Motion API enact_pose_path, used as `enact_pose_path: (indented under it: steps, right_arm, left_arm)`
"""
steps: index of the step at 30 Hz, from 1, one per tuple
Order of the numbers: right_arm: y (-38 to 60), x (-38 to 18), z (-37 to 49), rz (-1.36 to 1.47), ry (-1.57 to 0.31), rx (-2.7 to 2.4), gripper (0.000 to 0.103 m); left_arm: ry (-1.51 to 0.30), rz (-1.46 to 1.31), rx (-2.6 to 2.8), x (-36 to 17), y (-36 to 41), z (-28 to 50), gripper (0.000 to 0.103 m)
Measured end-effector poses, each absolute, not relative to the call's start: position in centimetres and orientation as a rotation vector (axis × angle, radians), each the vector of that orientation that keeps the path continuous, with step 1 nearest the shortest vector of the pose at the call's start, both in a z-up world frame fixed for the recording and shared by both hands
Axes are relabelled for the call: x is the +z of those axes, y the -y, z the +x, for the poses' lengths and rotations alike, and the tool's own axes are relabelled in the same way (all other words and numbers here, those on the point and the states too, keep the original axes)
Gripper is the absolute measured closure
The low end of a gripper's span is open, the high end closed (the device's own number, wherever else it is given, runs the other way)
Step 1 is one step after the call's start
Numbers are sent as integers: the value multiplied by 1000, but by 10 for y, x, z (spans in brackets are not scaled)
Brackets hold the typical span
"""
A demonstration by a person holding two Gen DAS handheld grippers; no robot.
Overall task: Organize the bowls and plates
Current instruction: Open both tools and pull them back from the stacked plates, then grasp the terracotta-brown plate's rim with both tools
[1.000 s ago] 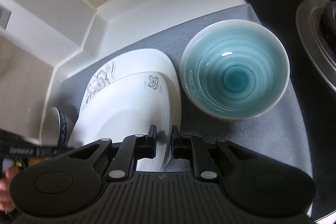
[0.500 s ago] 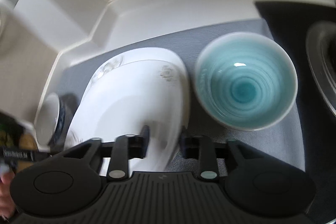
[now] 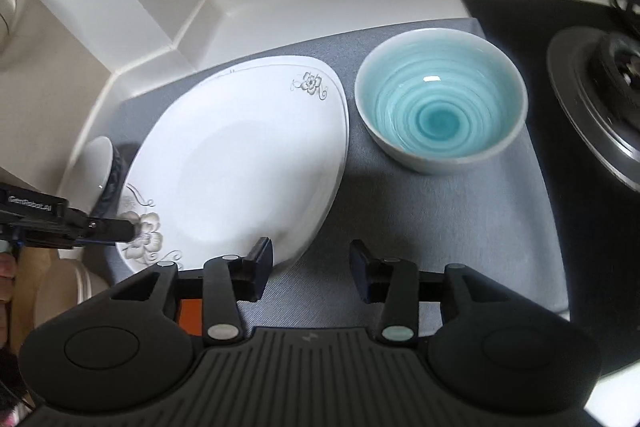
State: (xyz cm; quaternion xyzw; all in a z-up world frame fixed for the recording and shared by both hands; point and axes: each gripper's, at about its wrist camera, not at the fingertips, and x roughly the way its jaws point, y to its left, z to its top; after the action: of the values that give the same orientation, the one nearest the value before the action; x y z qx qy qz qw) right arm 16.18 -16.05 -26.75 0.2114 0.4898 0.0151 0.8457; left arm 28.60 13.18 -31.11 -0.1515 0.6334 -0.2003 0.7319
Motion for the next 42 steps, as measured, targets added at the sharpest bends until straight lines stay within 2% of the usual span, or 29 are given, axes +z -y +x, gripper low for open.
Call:
enact_pose_path:
  steps: [7,9,14,16,18,23,25,26,27,28,29,30,34,35,36,39,42]
  right_arm:
    - [162,-271,171,458,-1020,12,95]
    - [161,-278,174,471,-1054,6,99]
    - [164,-274,163,542,-1015,10,93]
    - [165,-270,158,544,-1005,12,82]
    - [166,-270,156,539,-996,-9,76]
    - [164,-271,154,538,-986,-20,73]
    - [160,-265,147,512,-959,-10,61]
    - [157,-262,143,489,-949,-3,57]
    - [155,-260,139,469,-942,4,53]
    - [153,-259,135,450,-939,10,51]
    - [150,-258,130,435,-939,11,50]
    - [149,-258,126,429,-939,10,49]
    - [146,-263,112,445,-945,12,46]
    - [145,-265,110,451,-948,20,46]
    - [143,-266,108,455,-952,31,46]
    - [136,-267,105,428,-963,52,46]
    - [130,-268,103,412,-976,72,46]
  left_arm:
    - [-1293,-177,-424,-309,-116,289,89]
    - [-1291,-160,-419,-310,-114,291,88]
    - [-1282,-109,-420,-301,-109,283,88]
    - [-1258,-87,-423,-300,-108,279,88]
    - [-1232,-53,-427,-303,-102,275,84]
    - [-1173,41,-406,-292,-91,263,83]
    - [-1120,62,-428,-280,-91,251,75]
    - [-1100,52,-450,-275,-92,246,63]
    - [-1078,37,-468,-270,-94,241,44]
    - [-1046,22,-456,-265,-97,235,32]
    - [-993,3,-443,-259,-99,228,16]
    - [-938,-14,-437,-255,-102,221,12]
    - [-833,35,-423,-247,-99,204,12]
    - [-826,39,-439,-248,-99,201,8]
    - [-836,43,-450,-250,-98,200,0]
    - [-880,90,-490,-255,-93,197,0]
    - [-848,61,-462,-259,-97,189,0]
